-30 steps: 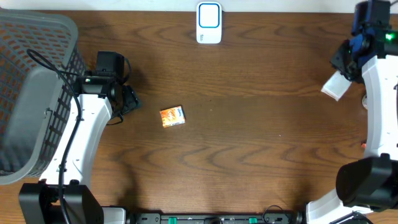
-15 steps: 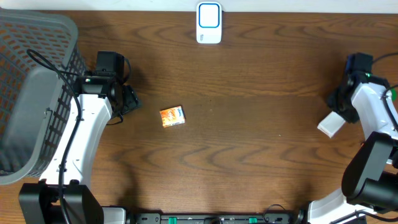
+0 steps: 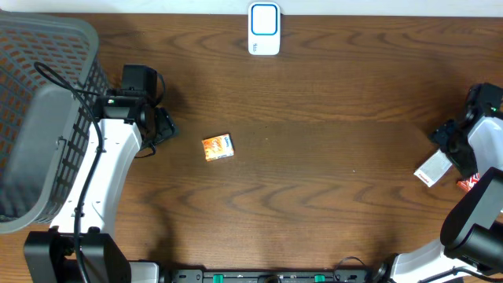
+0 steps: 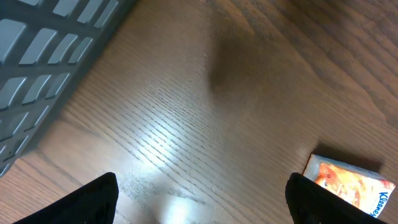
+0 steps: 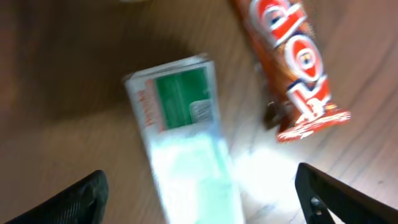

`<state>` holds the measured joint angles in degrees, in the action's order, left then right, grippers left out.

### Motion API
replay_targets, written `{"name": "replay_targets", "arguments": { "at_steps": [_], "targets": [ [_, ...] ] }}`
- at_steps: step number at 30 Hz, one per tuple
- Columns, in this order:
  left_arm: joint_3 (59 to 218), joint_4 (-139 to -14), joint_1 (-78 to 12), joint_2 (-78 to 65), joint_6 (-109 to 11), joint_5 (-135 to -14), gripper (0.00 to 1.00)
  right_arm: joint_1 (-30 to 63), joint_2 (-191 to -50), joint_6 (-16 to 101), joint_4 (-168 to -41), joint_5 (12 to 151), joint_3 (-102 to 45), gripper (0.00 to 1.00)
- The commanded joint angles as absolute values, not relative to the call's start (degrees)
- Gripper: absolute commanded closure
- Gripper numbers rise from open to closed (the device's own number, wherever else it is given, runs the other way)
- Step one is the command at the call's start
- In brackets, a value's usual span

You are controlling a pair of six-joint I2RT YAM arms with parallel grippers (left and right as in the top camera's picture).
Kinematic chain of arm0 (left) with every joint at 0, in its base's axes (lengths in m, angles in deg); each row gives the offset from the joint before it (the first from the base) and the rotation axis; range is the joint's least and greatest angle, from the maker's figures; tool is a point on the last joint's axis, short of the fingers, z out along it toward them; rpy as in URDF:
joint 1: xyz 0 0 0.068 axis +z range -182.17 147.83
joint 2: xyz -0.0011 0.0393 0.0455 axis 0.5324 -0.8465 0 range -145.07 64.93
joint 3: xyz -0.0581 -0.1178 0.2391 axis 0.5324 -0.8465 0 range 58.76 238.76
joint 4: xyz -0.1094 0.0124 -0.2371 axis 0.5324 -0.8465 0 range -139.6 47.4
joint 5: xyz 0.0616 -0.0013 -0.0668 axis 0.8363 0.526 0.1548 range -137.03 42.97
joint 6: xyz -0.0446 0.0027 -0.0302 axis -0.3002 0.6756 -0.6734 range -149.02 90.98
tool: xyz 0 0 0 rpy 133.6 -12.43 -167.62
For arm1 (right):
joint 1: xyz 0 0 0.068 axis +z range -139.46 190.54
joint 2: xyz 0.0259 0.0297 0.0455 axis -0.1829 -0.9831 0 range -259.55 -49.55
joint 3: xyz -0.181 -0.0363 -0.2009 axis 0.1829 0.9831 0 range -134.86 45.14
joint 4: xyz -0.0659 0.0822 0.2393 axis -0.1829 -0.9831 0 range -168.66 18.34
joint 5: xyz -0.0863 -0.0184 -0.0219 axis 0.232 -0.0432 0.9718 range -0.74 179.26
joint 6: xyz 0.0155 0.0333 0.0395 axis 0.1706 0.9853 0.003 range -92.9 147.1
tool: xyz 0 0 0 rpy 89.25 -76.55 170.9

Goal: Scan the item barcode
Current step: 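Carry the Panadol box to the table's right edge and release it, then reach the right gripper to the orange Kleenex pack and grasp it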

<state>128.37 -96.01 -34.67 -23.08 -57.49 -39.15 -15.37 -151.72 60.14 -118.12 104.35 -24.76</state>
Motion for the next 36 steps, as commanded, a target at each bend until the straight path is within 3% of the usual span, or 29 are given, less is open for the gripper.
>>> {"name": "replay_targets", "arguments": {
  "at_steps": [1,3,9,14,20,27,28,36],
  "targets": [
    [128.0,-96.1,-34.5,-23.1,-57.3,-38.4,0.14,-12.9,-148.7,60.2,-120.8,95.5,-29.9,0.06],
    [128.0,-96.1,-34.5,-23.1,-57.3,-38.4,0.14,-10.5,-147.0,60.2,-122.7,92.1,-31.3,0.01],
    [128.0,-96.1,-34.5,-23.1,-57.3,-38.4,0.14,3.6,-141.9,58.4,-125.3,84.3,-31.9,0.01],
    [128.0,-96.1,-34.5,-23.1,-57.3,-38.4,0.14,20.5,-142.8,52.2,-120.8,80.0,-31.9,0.01],
    [128.0,-96.1,-34.5,-23.1,-57.3,-38.4,0.14,34.3,-146.9,54.1,-116.1,80.4,-31.9,0.01],
    [128.0,-95.6,-34.5,-23.1,-57.3,-38.4,0.14,43.9,-151.5,54.4,-105.7,80.7,-31.9,0.01],
    [128.0,-93.0,-34.5,-23.1,-57.3,-38.4,0.02,44.9,-152.5,55.0,-104.1,81.6,-31.9,0.01],
    [128.1,-90.9,-34.4,-15.2,-52.6,-31.2,0.02,48.1,-158.4,55.0,-101.9,85.1,-35.6,0.01]
  ]
}}
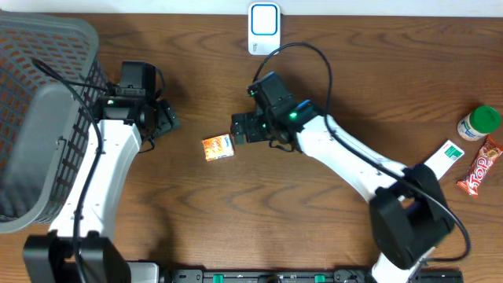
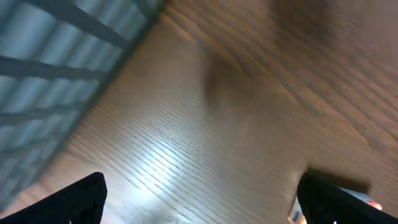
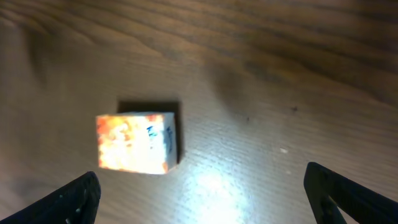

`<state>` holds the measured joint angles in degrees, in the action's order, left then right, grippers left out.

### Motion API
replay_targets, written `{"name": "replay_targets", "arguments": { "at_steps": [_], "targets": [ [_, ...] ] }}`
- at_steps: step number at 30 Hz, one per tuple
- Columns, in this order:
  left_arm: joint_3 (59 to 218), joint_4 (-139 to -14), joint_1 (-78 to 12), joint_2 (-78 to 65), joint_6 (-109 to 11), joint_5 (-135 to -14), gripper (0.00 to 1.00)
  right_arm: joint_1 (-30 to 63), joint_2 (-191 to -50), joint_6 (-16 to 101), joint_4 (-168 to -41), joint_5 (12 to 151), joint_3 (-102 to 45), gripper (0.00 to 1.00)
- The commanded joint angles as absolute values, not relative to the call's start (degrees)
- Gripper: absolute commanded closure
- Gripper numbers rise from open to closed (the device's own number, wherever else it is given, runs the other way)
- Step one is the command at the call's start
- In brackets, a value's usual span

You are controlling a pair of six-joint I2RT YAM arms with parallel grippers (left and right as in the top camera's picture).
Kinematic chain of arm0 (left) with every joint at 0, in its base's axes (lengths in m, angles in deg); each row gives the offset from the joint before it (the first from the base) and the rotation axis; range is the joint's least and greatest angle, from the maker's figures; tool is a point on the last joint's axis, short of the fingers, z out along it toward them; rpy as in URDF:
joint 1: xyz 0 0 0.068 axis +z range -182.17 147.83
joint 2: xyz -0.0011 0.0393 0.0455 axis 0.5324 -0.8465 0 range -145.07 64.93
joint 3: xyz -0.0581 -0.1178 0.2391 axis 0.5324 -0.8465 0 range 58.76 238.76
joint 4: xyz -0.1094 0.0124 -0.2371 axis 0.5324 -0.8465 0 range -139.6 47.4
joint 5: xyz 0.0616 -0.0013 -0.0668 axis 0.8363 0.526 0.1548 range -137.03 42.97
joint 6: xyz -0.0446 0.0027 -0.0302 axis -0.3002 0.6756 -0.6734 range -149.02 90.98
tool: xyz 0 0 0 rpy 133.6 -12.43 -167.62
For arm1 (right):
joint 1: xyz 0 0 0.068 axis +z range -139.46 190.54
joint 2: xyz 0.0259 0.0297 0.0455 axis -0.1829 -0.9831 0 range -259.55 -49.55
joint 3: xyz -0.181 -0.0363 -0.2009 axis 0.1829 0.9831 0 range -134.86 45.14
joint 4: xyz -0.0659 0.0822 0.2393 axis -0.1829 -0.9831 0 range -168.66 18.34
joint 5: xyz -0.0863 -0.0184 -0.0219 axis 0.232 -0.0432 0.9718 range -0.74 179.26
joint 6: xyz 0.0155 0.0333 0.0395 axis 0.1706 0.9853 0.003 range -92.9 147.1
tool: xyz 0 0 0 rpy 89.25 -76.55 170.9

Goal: Scan the item barcode
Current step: 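Reach the right gripper to the orange Kleenex pack and grasp it, then lift and rotate the Kleenex pack in the right gripper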

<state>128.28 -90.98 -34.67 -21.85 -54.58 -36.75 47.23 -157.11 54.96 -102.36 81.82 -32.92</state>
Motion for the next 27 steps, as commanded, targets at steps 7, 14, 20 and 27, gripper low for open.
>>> {"name": "replay_targets", "arguments": {
  "at_steps": [7,14,20,27],
  "targets": [
    [128.1,-93.9,-37.6,7.7,-51.1,-31.6,0.02,50.5,-159.0,54.7,-98.1,87.7,-35.9,0.01],
    [128.1,-101.5,-42.4,18.4,-51.1,-31.5,0.02,54.0,-163.0,54.7,-95.9,87.7,-37.2,0.01],
    [128.1,-105.9,-42.6,20.1,-51.1,-31.5,0.02,57.2,-170.0,54.7,-101.4,93.7,-45.9,0.01],
    [128.1,-106.9,-42.6,20.0,-51.1,-31.5,0.02,58.4,-176.8,54.7,-109.0,95.0,-54.4,0.01]
  ]
}}
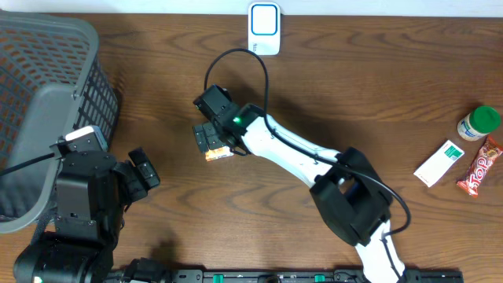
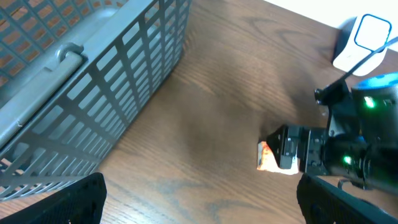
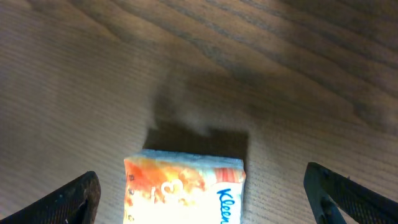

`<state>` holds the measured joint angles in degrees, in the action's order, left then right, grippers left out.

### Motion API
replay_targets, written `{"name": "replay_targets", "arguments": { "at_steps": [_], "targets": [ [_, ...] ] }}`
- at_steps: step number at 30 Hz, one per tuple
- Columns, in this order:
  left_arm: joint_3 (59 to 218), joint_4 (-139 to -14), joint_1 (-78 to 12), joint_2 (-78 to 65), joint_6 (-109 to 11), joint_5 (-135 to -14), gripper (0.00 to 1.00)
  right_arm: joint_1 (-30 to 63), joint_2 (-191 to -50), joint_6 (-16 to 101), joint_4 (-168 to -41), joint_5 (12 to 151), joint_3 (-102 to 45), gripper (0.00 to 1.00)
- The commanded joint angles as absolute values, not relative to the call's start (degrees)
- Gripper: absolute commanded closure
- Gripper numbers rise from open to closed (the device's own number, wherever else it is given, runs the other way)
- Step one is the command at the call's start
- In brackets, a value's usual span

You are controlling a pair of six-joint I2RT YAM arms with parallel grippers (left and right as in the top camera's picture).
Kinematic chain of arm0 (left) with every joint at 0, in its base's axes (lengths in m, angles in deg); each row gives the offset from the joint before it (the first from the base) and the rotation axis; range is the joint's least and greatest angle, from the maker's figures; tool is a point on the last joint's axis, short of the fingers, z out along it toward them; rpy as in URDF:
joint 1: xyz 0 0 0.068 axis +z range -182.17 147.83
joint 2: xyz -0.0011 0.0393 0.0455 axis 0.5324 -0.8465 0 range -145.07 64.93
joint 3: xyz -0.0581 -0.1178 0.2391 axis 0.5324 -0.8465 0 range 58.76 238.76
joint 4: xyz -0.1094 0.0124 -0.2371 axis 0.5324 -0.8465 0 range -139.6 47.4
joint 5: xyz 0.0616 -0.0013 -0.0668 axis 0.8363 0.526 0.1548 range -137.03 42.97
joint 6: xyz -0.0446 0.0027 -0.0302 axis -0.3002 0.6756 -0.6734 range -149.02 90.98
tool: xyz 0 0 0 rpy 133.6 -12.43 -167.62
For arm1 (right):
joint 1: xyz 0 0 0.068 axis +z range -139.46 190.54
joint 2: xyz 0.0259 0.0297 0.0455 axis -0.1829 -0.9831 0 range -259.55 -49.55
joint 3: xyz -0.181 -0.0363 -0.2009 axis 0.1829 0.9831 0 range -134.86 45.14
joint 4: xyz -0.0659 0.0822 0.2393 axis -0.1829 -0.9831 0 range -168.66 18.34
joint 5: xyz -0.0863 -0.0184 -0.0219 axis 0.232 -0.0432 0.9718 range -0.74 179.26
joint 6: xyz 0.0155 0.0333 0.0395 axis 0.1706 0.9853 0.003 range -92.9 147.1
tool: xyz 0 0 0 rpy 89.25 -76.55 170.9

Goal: Scan the item barcode
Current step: 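Lift and rotate the Kleenex pack in the right gripper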

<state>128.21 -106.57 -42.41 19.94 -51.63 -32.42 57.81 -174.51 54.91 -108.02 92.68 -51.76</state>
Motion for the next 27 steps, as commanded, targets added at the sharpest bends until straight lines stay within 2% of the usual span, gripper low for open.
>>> {"name": "replay_targets", "arguments": {
  "at_steps": [1,22,25,27],
  "targets": [
    [128.1,-106.9,-42.6,20.0,-51.1,-31.5,0.02,58.6,-177.2,54.7,-109.3,95.0,-54.5,0.01],
    [128.1,-107.1,-42.6,20.0,-51.1,-31.3,0.02,59.5,-181.1,54.7,-112.5,89.7,-54.5,0.01],
    [128.1,-107.5,-42.6,20.0,-51.1,-31.3,0.02,59.5,-181.1,54.6,-113.1,88.2,-54.5,0.02],
    [128.1,-107.9,-42.6,20.0,-51.1,-31.3,0.02,59.5,-181.1,54.7,-114.1,88.1,-54.5,0.06]
  ]
}}
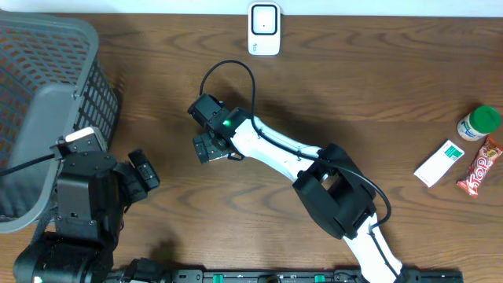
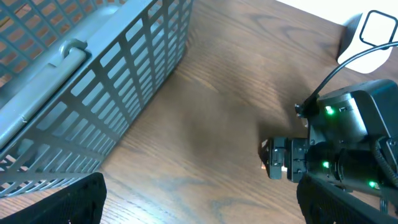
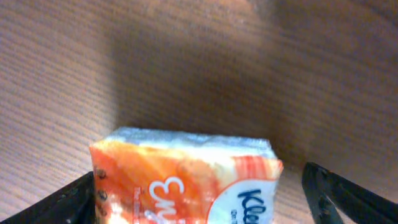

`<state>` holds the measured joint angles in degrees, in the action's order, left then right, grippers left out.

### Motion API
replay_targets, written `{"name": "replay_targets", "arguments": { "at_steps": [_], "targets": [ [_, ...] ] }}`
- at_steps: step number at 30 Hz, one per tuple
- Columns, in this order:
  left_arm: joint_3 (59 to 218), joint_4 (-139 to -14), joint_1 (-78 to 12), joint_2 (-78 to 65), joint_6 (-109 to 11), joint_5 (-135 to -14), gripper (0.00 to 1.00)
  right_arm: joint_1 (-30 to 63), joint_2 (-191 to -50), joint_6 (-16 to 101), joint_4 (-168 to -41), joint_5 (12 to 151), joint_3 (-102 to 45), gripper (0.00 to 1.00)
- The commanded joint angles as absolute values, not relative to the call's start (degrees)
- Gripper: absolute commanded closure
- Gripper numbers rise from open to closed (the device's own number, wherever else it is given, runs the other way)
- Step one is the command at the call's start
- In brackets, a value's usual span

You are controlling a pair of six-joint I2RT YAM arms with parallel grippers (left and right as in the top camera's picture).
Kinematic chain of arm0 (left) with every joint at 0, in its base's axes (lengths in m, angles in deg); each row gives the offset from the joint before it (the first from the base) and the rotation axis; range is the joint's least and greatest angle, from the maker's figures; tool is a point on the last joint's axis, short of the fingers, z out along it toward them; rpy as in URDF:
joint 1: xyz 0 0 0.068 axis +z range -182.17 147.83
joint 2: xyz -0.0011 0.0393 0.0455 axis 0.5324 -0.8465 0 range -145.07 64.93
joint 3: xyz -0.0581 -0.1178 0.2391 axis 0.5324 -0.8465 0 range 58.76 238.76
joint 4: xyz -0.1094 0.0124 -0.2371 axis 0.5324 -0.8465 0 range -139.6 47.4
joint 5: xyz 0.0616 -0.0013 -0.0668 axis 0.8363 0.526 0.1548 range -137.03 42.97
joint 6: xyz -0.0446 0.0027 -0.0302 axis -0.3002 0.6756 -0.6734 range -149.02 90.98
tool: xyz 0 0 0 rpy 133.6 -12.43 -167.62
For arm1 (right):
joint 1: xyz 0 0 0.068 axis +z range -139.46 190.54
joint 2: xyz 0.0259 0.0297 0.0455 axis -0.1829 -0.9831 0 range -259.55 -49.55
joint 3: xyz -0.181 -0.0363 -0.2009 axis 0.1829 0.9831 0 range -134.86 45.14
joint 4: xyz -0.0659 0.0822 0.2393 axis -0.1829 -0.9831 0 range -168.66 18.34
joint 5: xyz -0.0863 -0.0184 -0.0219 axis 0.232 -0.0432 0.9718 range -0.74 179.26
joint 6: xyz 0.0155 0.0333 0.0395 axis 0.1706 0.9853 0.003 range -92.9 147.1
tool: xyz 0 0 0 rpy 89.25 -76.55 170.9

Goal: Scan the item barcode
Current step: 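Lift and rotate the Kleenex pack in the right gripper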

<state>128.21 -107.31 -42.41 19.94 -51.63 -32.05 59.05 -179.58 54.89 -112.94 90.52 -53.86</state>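
An orange-and-white Kleenex tissue pack (image 3: 186,180) lies flat on the wooden table. My right gripper (image 3: 202,202) is open and straddles it. The left fingertip touches the pack's left edge, and the right fingertip (image 3: 348,199) stands a little off its right edge. From overhead the right gripper (image 1: 206,147) covers the pack. In the left wrist view only a sliver of the pack (image 2: 265,163) shows. The white barcode scanner (image 1: 264,29) stands at the table's far edge. My left gripper (image 2: 200,204) is open and empty at the front left (image 1: 145,174).
A grey wire basket (image 1: 39,102) fills the left side, close to the left arm. At the far right lie a green-capped bottle (image 1: 479,123), a white-and-green box (image 1: 438,163) and a red candy bar (image 1: 479,174).
My right gripper has come down closer to the tissue pack, which now sits between its open fingers and fills more of the right wrist view. The left arm has not moved.
First my right gripper was at the far right over the white box and candy bar, with the left gripper near the basket beside the pack. Then the right arm reached beside the pack. Later the left arm stood at the front left, with the right gripper over the pack and now around it.
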Motion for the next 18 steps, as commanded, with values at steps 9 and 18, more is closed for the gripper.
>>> {"name": "replay_targets", "arguments": {
  "at_steps": [9,18],
  "targets": [
    [128.1,-108.6,-42.6,20.0,-51.1,-31.3,0.02,59.5,-181.1,54.2,-119.3,88.0,-54.5,0.3],
    [128.1,-108.6,-42.6,20.0,-51.1,-31.2,0.02,58.9,-181.1,53.2,-118.8,88.8,-55.0,0.25]
  ]
}}
